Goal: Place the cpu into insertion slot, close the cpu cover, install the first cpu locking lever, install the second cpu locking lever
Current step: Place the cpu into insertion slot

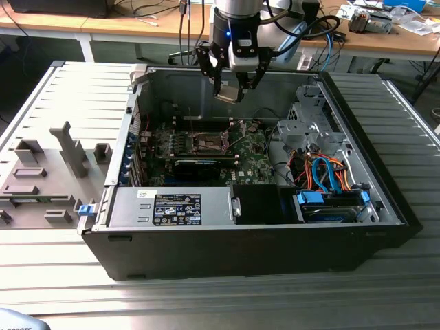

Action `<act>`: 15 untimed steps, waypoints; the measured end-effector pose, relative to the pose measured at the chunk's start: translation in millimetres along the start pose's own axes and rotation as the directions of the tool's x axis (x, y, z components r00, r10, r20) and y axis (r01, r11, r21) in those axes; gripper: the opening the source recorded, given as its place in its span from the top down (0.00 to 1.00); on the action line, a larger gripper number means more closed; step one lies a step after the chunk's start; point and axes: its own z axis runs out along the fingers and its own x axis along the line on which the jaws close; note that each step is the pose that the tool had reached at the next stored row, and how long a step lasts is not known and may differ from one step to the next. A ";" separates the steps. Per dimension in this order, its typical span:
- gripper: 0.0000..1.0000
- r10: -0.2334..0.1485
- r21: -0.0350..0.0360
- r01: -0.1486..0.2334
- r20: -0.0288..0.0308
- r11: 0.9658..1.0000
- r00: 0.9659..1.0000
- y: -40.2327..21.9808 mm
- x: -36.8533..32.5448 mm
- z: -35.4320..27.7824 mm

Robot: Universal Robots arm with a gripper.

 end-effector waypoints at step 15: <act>0.46 0.014 0.000 -0.014 0.001 1.000 1.000 0.0 0.0 0.4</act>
